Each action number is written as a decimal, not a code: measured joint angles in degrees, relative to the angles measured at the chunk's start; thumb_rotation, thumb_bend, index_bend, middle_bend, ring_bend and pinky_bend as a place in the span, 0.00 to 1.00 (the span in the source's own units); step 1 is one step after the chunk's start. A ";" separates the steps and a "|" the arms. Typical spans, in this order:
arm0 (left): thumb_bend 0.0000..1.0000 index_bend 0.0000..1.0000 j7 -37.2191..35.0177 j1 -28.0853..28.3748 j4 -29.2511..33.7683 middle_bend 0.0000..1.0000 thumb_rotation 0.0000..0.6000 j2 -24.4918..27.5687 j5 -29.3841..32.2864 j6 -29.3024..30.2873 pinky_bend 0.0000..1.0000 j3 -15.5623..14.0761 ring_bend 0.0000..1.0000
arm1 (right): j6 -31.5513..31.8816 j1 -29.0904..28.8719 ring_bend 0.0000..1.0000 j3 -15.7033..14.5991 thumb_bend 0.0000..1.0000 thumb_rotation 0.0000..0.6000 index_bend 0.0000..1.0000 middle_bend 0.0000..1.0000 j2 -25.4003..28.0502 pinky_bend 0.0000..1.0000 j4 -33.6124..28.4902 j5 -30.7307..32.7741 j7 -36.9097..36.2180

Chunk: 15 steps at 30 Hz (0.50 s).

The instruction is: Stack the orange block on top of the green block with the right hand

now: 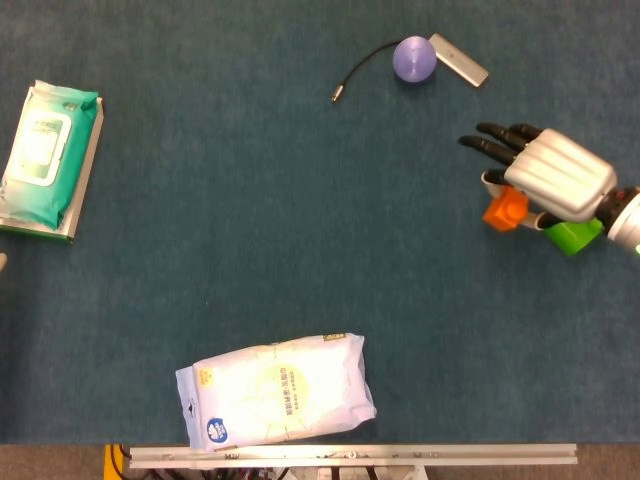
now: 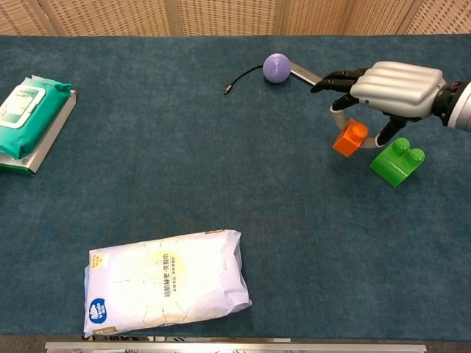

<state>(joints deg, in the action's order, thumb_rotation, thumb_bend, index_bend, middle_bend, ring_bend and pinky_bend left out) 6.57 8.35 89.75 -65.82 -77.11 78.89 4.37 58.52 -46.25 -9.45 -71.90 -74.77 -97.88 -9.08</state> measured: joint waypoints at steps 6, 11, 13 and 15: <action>0.11 0.36 0.16 -0.08 0.11 0.38 1.00 0.00 0.04 0.00 0.54 -0.09 0.39 | -0.96 0.81 0.00 1.11 0.22 1.00 0.61 0.09 0.78 0.22 -1.33 1.26 1.60; 0.11 0.36 0.15 0.03 0.16 0.38 1.00 0.01 0.00 -0.11 0.54 -0.03 0.39 | -2.44 1.30 0.00 1.79 0.22 1.00 0.62 0.09 1.87 0.22 -3.36 2.84 2.93; 0.11 0.36 0.05 0.07 0.13 0.38 1.00 0.01 -0.11 -0.13 0.54 -0.03 0.39 | -3.13 1.59 0.00 2.08 0.22 1.00 0.62 0.10 2.43 0.22 -4.39 3.72 3.89; 0.11 0.36 -0.14 0.11 0.09 0.38 1.00 0.01 -0.24 -0.15 0.54 -0.05 0.39 | -3.88 1.90 0.00 2.42 0.22 1.00 0.62 0.10 3.02 0.22 -5.54 4.84 5.02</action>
<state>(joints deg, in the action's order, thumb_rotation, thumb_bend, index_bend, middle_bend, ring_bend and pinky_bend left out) 6.43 8.45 89.84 -65.82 -77.35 78.74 4.32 54.64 -44.36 -7.03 -68.88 -80.31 -93.04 -4.06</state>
